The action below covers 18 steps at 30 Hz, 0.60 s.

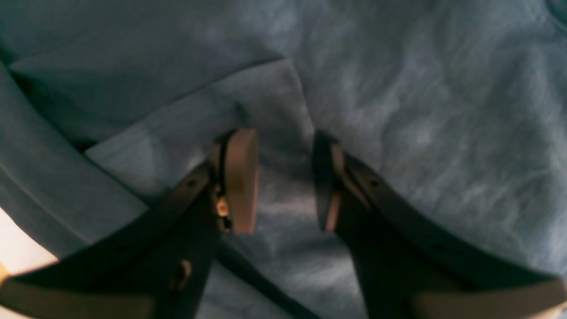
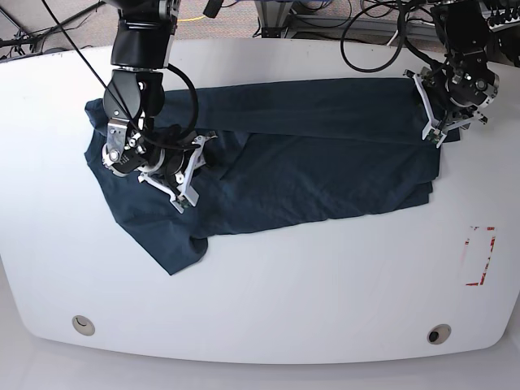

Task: Fold the T-shirt properly
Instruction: 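Release the edge and move the right gripper onto the shirt's sleeve area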

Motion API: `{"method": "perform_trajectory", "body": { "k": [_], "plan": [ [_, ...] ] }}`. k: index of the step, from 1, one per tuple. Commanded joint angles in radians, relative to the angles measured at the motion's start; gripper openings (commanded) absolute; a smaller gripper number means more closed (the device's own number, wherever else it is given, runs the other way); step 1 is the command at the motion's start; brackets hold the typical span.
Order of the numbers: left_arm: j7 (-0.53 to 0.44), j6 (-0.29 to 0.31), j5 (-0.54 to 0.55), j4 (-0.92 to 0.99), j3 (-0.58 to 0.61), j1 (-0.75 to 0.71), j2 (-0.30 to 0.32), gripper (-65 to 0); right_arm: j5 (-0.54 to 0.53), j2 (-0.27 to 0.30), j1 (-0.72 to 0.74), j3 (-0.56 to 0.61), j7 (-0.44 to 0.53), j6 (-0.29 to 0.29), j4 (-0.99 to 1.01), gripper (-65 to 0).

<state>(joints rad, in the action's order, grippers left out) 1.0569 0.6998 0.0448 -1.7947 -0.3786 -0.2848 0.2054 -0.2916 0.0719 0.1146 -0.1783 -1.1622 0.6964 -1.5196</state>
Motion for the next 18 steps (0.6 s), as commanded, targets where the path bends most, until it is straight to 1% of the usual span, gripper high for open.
{"method": "perform_trajectory", "body": {
  "k": [1, 3, 4, 6, 9, 13, 14, 15, 16, 18],
  "plan": [
    [0.001, -0.002, -0.004, -0.009, -0.003, 0.003, 0.007, -31.9, -0.011, 0.006, 0.017, -0.002, 0.015, 0.002, -0.020, -38.5],
    [0.001, -0.002, -0.004, -0.009, -0.003, 0.003, 0.007, -31.9, -0.011, 0.006, 0.013, -0.003, 0.015, 0.002, -0.020, -35.5],
    [0.001, -0.002, -0.004, -0.009, -0.001, 0.003, 0.007, -31.9, -0.011, 0.006, 0.013, -0.003, 0.015, 0.002, -0.020, -35.7],
    [0.001, -0.002, -0.004, -0.009, -0.001, 0.003, 0.006, -31.9, -0.011, 0.006, 0.012, -0.003, 0.015, 0.002, -0.020, -39.3],
    [0.001, -0.002, -0.004, -0.009, -0.001, 0.003, 0.006, -31.9, -0.010, 0.006, 0.003, -0.002, 0.017, 0.002, -0.020, -46.5],
    [0.001, -0.002, -0.004, -0.009, -0.001, 0.003, 0.006, -31.9, -0.010, 0.006, 0.000, -0.002, 0.017, 0.002, -0.020, -48.0],
    [0.001, -0.002, -0.004, -0.009, -0.001, 0.003, 0.006, -31.9, -0.010, 0.006, 0.000, -0.002, 0.017, 0.002, -0.020, -49.3],
    [0.001, -0.002, -0.004, -0.009, -0.001, 0.003, 0.006, -31.9, -0.010, 0.006, -0.002, -0.002, 0.017, 0.002, -0.020, -52.3],
    [0.001, -0.002, -0.004, -0.009, -0.001, 0.003, 0.006, -31.9, -0.010, 0.006, -0.002, -0.002, 0.017, 0.002, -0.020, -56.9],
    [0.001, -0.002, -0.004, -0.009, -0.001, 0.003, 0.006, -31.9, -0.010, 0.006, -0.002, -0.002, 0.017, 0.002, -0.020, -62.9]
  ]
}}
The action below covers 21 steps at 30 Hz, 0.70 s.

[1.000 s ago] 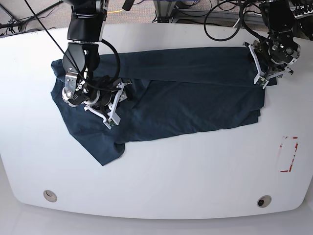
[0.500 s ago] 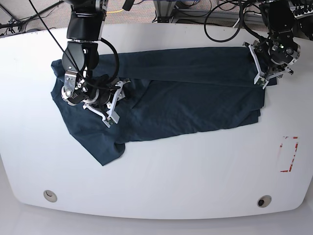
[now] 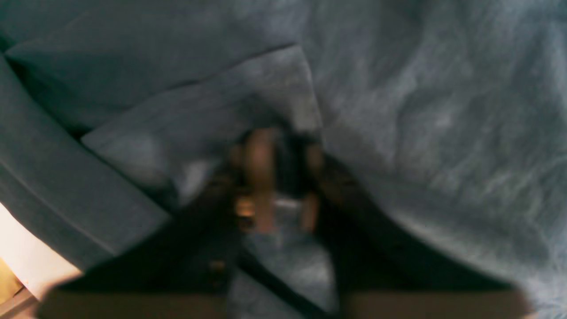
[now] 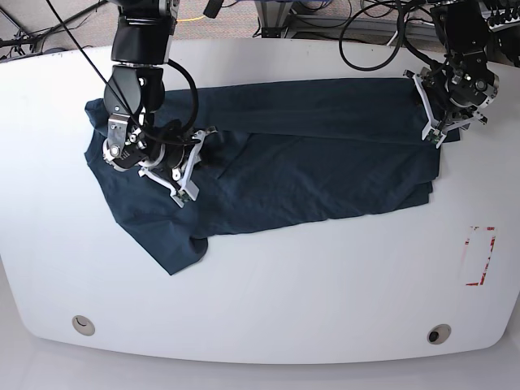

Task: Fold the T-shirt properly
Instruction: 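Release the edge and move the right gripper onto the shirt's sleeve area, then grasp the sleeve fabric with the right gripper and drag it outward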

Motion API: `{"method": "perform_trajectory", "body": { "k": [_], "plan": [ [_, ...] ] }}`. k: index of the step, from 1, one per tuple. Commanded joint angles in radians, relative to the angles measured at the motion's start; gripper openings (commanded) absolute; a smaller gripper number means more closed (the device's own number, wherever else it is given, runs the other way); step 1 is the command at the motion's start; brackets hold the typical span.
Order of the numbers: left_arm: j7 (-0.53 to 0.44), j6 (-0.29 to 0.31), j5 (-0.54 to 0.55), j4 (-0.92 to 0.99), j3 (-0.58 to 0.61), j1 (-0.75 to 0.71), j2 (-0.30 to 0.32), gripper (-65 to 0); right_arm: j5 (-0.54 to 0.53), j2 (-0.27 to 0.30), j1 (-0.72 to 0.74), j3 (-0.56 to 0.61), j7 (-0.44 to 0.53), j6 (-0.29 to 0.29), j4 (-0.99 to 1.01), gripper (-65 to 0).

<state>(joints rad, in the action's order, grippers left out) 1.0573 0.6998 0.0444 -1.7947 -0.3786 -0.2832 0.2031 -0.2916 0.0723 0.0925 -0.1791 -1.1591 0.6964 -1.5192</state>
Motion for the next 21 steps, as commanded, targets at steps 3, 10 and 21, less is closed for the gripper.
{"method": "perform_trajectory", "body": {
  "k": [3, 10, 21],
  "plan": [
    [0.001, -0.002, -0.004, -0.009, -0.001, 0.002, 0.008, -31.9, -0.011, 0.005, 0.020, -0.001, 0.014, 0.002, -0.027, -65.0],
    [0.001, -0.002, -0.005, -0.009, -0.001, 0.002, 0.008, -31.9, -0.011, 0.007, -0.007, -0.006, 0.011, 0.002, -0.142, -65.0],
    [0.001, -0.002, -0.005, -0.007, 0.002, -0.003, 0.008, -31.9, -0.013, 0.004, 0.017, -0.029, 0.014, 0.002, -0.206, -65.0]
  ]
}}
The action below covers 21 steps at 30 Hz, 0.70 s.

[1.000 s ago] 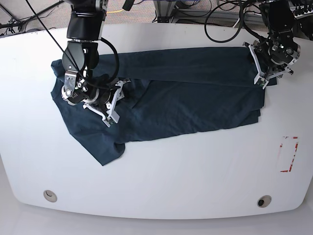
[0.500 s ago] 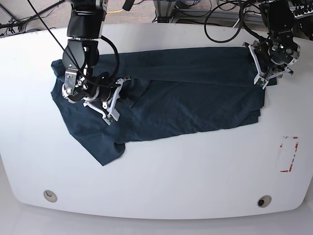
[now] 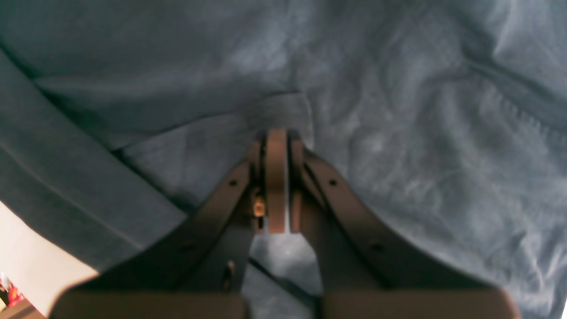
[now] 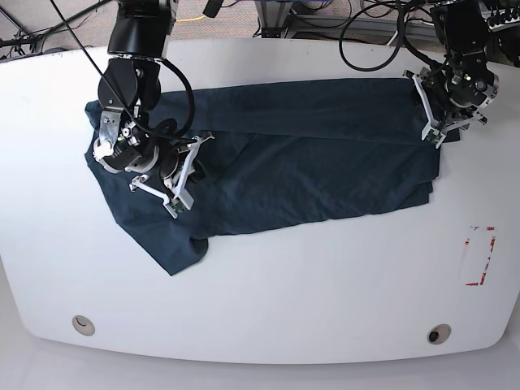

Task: Fold the T-shirt properly
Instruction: 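Grasp the sleeve fabric with the right gripper and drag it outward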

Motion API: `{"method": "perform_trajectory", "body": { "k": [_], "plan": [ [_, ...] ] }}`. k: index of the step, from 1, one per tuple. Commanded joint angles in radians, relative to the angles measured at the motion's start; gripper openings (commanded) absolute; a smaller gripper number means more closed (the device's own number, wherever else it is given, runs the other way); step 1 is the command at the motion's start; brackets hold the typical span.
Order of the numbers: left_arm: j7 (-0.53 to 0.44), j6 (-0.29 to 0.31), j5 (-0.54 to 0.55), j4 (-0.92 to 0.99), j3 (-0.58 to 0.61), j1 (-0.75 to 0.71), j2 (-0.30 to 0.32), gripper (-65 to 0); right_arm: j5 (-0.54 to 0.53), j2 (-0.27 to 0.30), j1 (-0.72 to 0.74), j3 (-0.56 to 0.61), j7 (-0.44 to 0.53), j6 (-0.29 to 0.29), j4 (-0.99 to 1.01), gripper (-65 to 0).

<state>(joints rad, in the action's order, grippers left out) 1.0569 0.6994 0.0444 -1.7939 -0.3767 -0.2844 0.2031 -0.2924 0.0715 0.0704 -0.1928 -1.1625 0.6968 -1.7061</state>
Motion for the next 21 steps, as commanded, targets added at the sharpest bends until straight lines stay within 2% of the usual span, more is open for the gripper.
{"method": "perform_trajectory", "body": {
  "k": [1, 6, 8, 16, 18, 21],
  "plan": [
    [0.001, -0.001, -0.005, -0.008, 0.000, -0.002, 0.008, -31.9, -0.011, 0.003, 0.056, -0.020, 0.017, 0.001, -0.016, -65.0],
    [0.001, -0.001, -0.005, -0.008, 0.000, -0.002, 0.011, -31.9, -0.012, 0.004, 0.101, -0.015, 0.009, 0.001, 0.027, -65.0],
    [0.001, -0.001, -0.005, -0.008, 0.000, -0.002, 0.011, -31.9, -0.014, 0.004, 0.102, -0.015, 0.008, 0.001, 0.027, -62.6],
    [0.001, -0.001, -0.005, -0.008, 0.000, -0.002, 0.011, -31.9, -0.011, 0.006, 0.052, -0.014, -0.018, 0.001, 0.025, -23.0],
    [0.001, -0.001, -0.005, -0.008, 0.000, -0.002, 0.011, -31.9, -0.011, 0.006, 0.038, -0.014, -0.018, 0.001, 0.025, -20.8],
    [0.001, -0.001, -0.005, -0.008, 0.000, -0.002, 0.011, -31.9, -0.009, 0.007, 0.016, -0.014, -0.012, 0.001, 0.028, -20.8]
  ]
}}
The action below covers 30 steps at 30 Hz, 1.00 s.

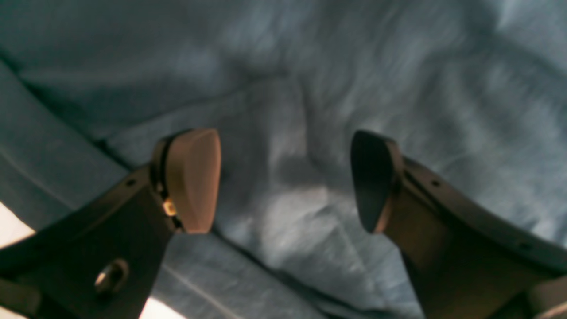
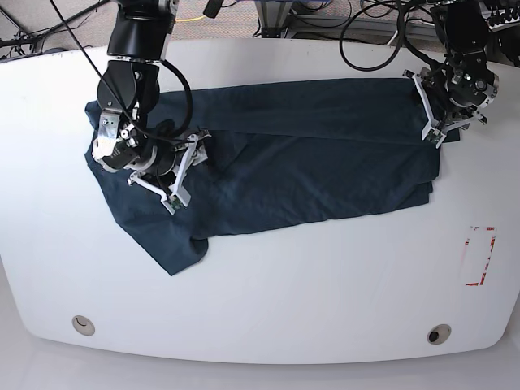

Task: Fold the T-shirt properly
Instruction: 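Grasp the sleeve fabric with the right gripper and drag it outward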

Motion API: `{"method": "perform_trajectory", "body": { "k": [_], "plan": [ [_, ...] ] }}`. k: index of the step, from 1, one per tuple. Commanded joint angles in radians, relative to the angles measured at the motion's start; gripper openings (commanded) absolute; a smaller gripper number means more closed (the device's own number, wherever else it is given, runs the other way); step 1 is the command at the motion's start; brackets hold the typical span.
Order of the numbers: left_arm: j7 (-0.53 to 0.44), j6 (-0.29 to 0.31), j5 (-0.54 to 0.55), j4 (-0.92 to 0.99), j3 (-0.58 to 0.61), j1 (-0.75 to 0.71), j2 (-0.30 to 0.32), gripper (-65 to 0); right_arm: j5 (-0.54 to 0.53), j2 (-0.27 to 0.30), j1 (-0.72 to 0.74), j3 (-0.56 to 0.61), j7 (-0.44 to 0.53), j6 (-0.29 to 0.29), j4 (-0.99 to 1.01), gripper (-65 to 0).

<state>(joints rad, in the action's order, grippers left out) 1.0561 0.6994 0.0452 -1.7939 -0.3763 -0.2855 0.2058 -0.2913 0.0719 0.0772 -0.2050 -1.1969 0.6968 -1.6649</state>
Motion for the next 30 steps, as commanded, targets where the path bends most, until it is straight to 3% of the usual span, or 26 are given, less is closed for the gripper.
{"method": "perform_trajectory", "body": {
  "k": [1, 3, 6, 12, 17, 20, 30],
  "plan": [
    [0.002, -0.001, -0.006, -0.008, 0.000, -0.001, 0.008, -31.9, -0.010, 0.007, 0.002, -0.001, 0.032, 0.001, -0.013, -20.8],
    [0.002, -0.001, -0.006, -0.008, 0.000, -0.001, 0.007, -31.9, -0.010, 0.007, -0.011, -0.001, 0.056, 0.001, -0.010, -21.2],
    [0.002, -0.001, -0.006, -0.008, 0.000, 0.001, 0.007, -31.9, -0.010, 0.007, -0.026, -0.001, 0.081, 0.001, 0.013, -27.4],
    [0.002, -0.001, -0.008, -0.008, 0.000, 0.002, 0.005, -31.9, -0.010, 0.007, -0.024, -0.001, 0.114, 0.001, 0.090, -46.9],
    [0.002, -0.001, -0.008, -0.008, 0.000, 0.002, 0.005, -31.9, -0.016, 0.016, -0.024, -0.001, 0.133, 0.001, 0.096, -56.0],
    [0.002, -0.001, -0.008, -0.008, 0.000, 0.001, 0.005, -31.9, -0.013, 0.016, -0.024, -0.001, 0.131, 0.001, 0.070, -64.5],
    [0.002, -0.001, -0.008, -0.008, 0.000, -0.001, 0.007, -31.9, -0.012, 0.021, -0.001, -0.009, 0.130, 0.001, -0.004, -65.0]
  ]
}}
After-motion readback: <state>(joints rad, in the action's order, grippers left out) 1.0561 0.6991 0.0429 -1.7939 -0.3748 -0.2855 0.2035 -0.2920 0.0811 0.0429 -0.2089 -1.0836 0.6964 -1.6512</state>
